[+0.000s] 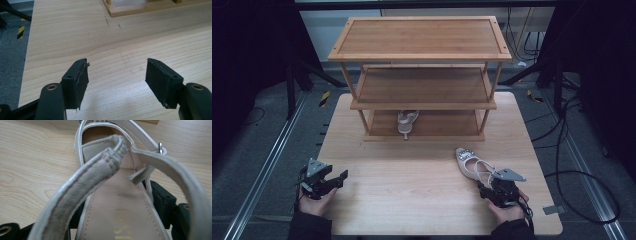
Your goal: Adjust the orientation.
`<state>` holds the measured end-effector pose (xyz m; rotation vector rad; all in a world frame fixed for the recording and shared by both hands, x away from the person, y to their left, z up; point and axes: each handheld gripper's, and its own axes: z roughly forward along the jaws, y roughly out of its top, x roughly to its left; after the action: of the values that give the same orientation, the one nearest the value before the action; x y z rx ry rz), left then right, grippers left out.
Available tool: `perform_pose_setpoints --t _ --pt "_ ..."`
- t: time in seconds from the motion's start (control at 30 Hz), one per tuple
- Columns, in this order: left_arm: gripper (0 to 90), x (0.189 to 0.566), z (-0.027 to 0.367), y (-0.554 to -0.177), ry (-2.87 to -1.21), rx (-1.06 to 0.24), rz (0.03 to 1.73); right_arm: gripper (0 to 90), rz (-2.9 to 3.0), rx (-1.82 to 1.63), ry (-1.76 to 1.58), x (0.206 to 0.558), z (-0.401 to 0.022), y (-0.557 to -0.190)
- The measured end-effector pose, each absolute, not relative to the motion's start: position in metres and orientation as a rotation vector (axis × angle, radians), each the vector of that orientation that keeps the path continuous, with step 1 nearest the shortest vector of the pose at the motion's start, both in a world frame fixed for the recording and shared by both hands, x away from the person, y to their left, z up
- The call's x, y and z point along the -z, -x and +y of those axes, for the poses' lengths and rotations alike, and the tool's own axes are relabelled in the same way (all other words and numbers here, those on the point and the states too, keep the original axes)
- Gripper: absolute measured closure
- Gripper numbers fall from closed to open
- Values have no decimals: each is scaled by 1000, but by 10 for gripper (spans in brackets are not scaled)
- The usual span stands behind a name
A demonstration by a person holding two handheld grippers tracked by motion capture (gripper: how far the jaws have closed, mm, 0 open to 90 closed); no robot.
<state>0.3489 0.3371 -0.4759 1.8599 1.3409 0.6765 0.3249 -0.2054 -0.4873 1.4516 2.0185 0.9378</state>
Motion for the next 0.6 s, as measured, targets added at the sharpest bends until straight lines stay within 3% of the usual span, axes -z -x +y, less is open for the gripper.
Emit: perform_pose_setpoints --t 0.3,0.6 --pt "332 476 337 -349 -1860 -682 1346 409 1987 -994 -1390 474 -190 -327" --pt "332 475 337 -348 -1862 -690 1341 408 1957 -1085 -1345 465 -144 -360"
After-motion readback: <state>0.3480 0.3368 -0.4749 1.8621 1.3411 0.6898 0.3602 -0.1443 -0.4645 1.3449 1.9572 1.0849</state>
